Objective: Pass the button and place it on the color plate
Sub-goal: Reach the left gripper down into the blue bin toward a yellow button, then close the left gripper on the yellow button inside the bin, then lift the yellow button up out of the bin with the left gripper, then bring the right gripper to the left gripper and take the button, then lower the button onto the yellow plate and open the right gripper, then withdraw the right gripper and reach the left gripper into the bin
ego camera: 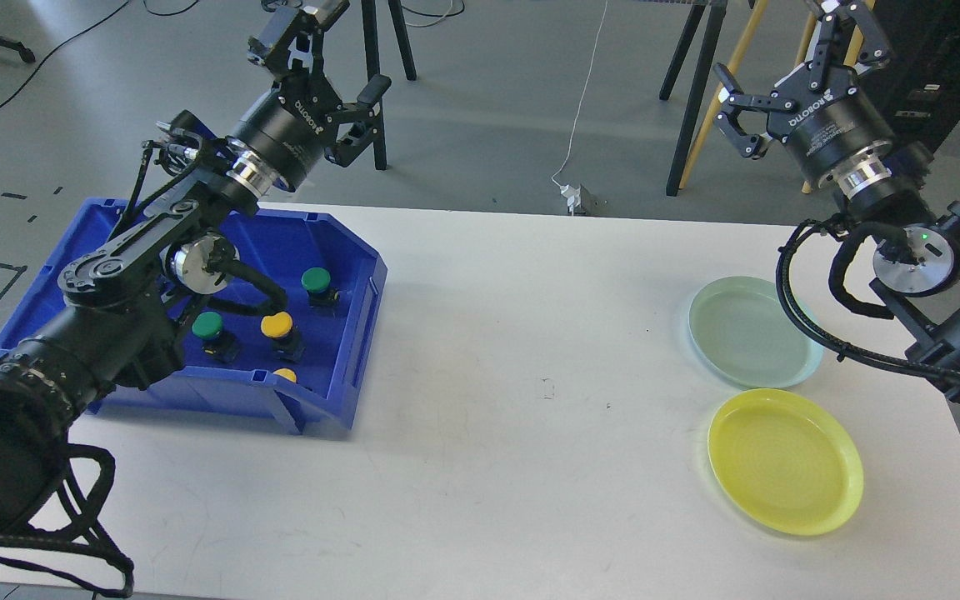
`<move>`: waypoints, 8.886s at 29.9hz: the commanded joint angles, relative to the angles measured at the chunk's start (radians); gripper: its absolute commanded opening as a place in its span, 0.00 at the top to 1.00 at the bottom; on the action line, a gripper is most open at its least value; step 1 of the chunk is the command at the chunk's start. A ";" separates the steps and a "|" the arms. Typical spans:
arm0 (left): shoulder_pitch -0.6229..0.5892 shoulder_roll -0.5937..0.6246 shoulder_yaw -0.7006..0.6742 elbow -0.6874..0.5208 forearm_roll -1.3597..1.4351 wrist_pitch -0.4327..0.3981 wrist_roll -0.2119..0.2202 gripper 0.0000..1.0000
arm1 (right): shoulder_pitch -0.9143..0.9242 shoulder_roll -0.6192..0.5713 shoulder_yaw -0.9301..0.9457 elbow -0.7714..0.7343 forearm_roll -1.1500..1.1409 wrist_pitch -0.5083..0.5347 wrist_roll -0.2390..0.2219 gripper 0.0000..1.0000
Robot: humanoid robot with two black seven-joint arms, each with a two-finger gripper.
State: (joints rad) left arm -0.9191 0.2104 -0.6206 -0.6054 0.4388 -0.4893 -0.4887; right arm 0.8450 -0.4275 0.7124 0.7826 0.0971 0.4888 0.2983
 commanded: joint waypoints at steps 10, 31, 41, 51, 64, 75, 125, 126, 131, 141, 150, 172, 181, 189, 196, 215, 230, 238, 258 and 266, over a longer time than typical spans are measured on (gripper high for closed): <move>0.000 -0.008 -0.065 0.110 -0.256 0.001 0.000 0.00 | 0.000 -0.004 -0.001 0.001 -0.002 0.000 0.001 0.00; -0.417 0.530 0.778 -0.487 0.341 0.001 0.000 0.00 | -0.020 -0.138 0.005 0.006 0.001 0.000 0.002 0.00; -0.535 0.348 1.162 -0.259 0.799 0.001 0.000 0.01 | -0.049 -0.143 0.004 0.004 0.001 0.000 0.004 0.00; -0.373 0.179 1.253 0.047 0.822 0.001 0.000 0.01 | -0.069 -0.145 0.006 -0.003 0.000 0.000 0.004 0.00; -0.334 0.176 1.250 0.047 0.822 0.001 0.000 0.01 | -0.075 -0.145 0.004 -0.003 0.000 0.000 0.004 0.00; -0.317 0.176 1.251 0.053 0.822 0.001 0.000 0.01 | -0.086 -0.145 0.006 -0.002 0.000 0.000 0.004 0.00; -0.429 0.442 0.586 -0.512 0.345 0.001 0.000 0.77 | -0.110 -0.229 -0.013 0.102 -0.037 0.000 -0.007 0.00; -0.419 0.381 0.575 -0.472 0.344 0.001 0.000 0.77 | -0.112 -0.264 -0.025 0.134 -0.063 0.000 -0.008 0.00; -0.382 0.063 0.567 -0.161 0.328 0.001 0.000 0.76 | -0.173 -0.499 -0.106 0.370 -0.135 0.000 -0.010 0.00; -0.268 -0.126 0.424 -0.019 0.267 0.001 0.000 0.76 | -0.250 -0.458 -0.119 0.573 -0.220 0.000 -0.002 0.00; -0.256 -0.129 0.412 -0.023 0.264 0.001 0.000 0.76 | -0.212 -0.269 -0.120 0.526 -0.303 -0.055 0.002 0.00; -0.256 -0.121 0.414 -0.022 0.262 0.001 0.000 0.75 | -0.129 -0.105 -0.116 0.389 -0.287 -0.079 0.035 0.05; -0.256 -0.123 0.414 -0.017 0.262 0.001 0.000 0.75 | -0.127 -0.099 -0.114 0.388 -0.289 -0.084 0.036 0.33; -0.256 -0.123 0.414 -0.016 0.262 0.001 0.000 0.75 | -0.101 -0.097 -0.140 0.385 -0.301 -0.139 0.030 0.91; -0.256 -0.125 0.412 -0.016 0.261 0.001 0.000 0.75 | -0.100 -0.089 -0.154 0.388 -0.301 -0.151 0.030 0.99; -0.250 -0.125 0.409 -0.014 0.204 0.001 0.000 0.11 | -0.220 -0.261 -0.087 0.486 -0.278 -0.258 0.015 0.99; -0.251 -0.125 0.409 -0.008 0.205 0.001 0.000 0.10 | -0.811 -0.671 -0.132 0.761 0.009 -0.572 -0.060 0.99; -0.258 -0.050 0.412 -0.011 0.207 0.001 0.000 0.10 | -0.787 -0.576 -0.156 0.751 0.010 -0.587 -0.102 0.63; -0.336 0.507 0.427 -0.255 0.932 0.001 0.000 0.03 | -0.770 -0.559 0.232 0.747 0.016 -0.261 -0.108 0.00; -0.227 0.679 0.536 -0.436 1.288 0.001 0.000 0.03 | -0.678 -0.537 0.325 0.687 0.015 -0.193 -0.159 0.00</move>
State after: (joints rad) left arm -1.1785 0.8715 -0.1244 -1.0211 1.5935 -0.4888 -0.4892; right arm 0.1473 -0.9754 1.0376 1.4910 0.1122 0.2903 0.1469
